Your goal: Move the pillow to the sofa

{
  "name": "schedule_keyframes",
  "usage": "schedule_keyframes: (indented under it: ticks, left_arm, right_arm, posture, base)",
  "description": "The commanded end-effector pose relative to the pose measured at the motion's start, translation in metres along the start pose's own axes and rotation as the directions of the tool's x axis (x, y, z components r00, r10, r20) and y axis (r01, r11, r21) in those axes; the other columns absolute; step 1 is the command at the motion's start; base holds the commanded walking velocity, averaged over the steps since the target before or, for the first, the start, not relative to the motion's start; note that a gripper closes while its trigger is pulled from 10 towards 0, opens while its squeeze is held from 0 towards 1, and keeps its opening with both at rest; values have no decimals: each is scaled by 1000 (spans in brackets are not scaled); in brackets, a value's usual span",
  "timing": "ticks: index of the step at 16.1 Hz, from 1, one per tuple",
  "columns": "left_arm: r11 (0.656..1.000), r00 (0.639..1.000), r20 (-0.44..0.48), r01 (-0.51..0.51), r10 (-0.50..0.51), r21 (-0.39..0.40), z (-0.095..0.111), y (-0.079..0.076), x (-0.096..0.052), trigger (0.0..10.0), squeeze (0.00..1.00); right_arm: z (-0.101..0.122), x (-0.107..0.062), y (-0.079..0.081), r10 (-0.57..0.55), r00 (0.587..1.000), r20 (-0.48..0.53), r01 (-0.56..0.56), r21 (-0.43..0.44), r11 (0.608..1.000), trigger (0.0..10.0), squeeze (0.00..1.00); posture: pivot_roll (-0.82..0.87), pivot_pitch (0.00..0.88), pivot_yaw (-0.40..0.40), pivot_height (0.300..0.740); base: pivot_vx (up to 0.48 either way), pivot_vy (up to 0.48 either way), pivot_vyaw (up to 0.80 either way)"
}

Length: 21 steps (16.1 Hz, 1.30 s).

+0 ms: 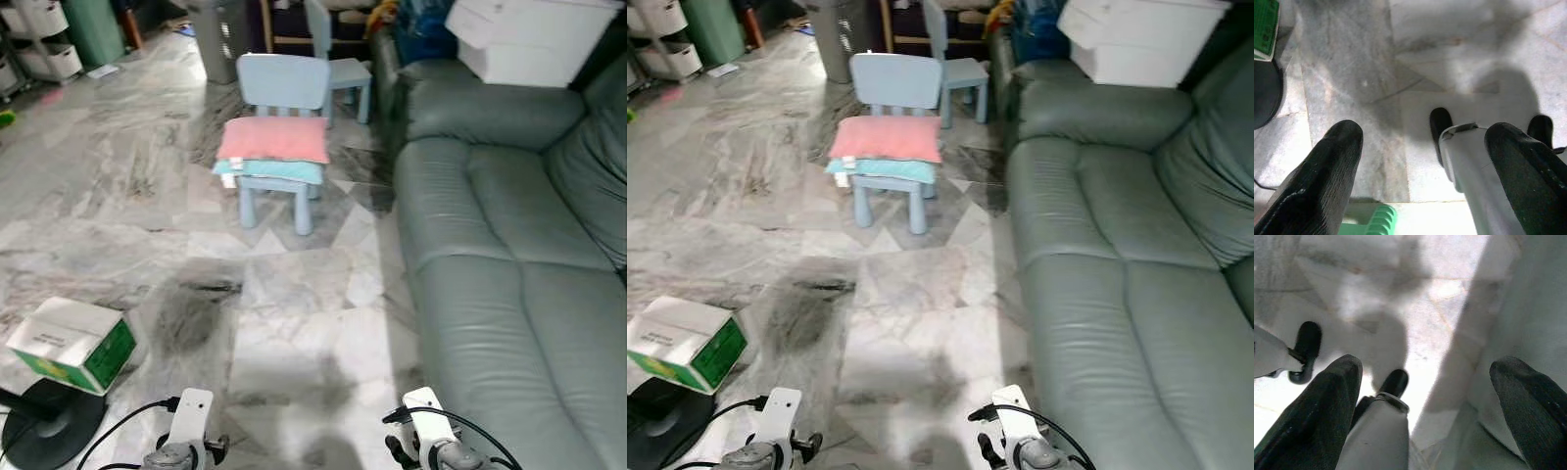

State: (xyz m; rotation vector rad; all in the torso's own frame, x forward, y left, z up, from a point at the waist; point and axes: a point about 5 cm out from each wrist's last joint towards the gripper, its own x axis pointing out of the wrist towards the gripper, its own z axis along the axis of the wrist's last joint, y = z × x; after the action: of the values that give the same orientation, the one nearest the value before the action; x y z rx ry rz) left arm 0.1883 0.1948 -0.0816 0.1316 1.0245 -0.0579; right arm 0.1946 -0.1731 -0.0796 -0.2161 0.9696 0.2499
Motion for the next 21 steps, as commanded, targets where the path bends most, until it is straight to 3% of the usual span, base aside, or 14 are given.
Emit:
schedule_keyframes:
  ticks: [1,3,9,14,21]
  left_arm:
    - [1000,1000,-10,-11,11,5,-2,4,-1,10000,0]
    - [1000,1000,-16,-13,13,13,-3,5,-1,10000,0]
    - [999,1000,-26,-6,7,43,-5,4,-1,10000,0]
    - [998,999,-26,-23,24,59,-6,6,-1,10000,0]
    - [999,1000,-18,-9,10,52,-4,5,-1,10000,0]
  right_arm:
    - [0,0,2,0,1000,1,0,6,1000,10000,0]
    - [0,0,3,1,1000,2,-1,-2,1000,10000,0]
    - [-1,0,2,0,1000,0,0,-16,1000,10000,0]
    - [-1,0,3,5,1000,5,-5,-36,999,10000,0]
    - [-1,0,3,3,1000,11,-3,-10,1000,10000,0]
  posture:
    - [-84,73,6,740]
    - [-84,71,6,740]
    - [-85,64,2,740]
    - [-85,63,1,740]
    - [-88,73,8,740]
  base:
    - [0,0,0]
    - [0,0,631]
    - [40,442,713]
    - [48,419,0]
    - [0,0,0]
